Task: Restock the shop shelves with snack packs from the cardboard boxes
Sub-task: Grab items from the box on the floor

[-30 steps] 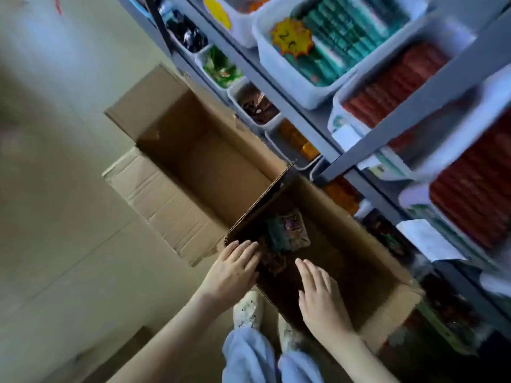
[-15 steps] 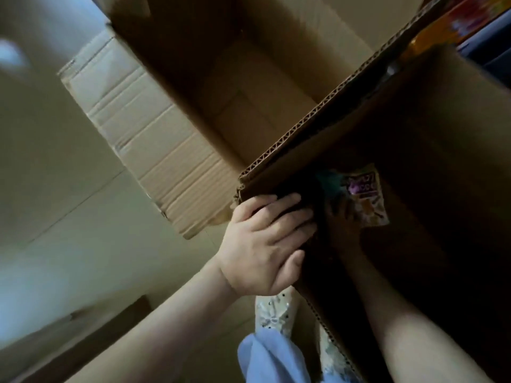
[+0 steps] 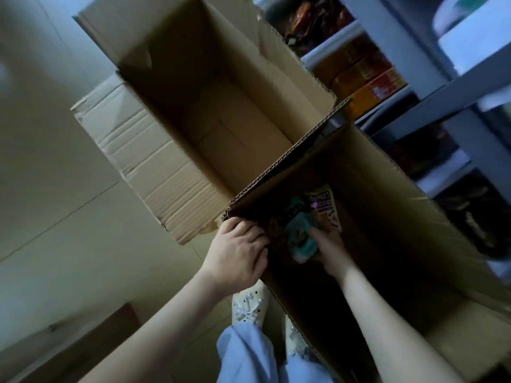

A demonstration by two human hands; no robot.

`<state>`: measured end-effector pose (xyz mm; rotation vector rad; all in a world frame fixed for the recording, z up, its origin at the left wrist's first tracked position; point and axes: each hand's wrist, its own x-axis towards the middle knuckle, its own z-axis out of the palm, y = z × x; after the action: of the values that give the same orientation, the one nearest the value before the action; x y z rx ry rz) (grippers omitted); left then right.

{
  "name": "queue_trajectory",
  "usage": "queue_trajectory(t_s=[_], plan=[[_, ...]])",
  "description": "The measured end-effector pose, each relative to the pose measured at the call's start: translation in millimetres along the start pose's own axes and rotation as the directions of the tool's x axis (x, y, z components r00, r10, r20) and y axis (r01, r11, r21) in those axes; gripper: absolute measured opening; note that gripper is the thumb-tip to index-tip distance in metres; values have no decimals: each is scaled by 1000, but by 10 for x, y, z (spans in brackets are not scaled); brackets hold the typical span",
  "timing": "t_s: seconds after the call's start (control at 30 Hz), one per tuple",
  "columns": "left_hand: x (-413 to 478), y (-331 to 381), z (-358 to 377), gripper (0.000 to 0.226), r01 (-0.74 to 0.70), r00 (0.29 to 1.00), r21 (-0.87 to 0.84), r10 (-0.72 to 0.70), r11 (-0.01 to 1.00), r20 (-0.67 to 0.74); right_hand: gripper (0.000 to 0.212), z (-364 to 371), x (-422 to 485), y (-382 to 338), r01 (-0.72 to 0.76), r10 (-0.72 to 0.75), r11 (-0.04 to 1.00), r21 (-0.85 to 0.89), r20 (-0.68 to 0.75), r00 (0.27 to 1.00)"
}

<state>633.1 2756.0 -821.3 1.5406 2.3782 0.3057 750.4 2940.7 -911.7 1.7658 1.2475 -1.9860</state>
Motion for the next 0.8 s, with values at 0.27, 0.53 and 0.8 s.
queue_trajectory(t_s=[0.27,0.53,0.8], plan=[[197,877,-1512,82,735,600,-668,-345,-117,722,44,-443,-2550,-1064,-47,-99,919,392,344,934],[129,1629,-3409,69,513,852,-858,-108,-23,513,47,-631,-4567,-1931,238,-259,965,112,242,935],[-25,2756,-4531,57,307,935,-937,131,164,329,46,-1476,-5955,-2076,547,-551,834,76,63,832]])
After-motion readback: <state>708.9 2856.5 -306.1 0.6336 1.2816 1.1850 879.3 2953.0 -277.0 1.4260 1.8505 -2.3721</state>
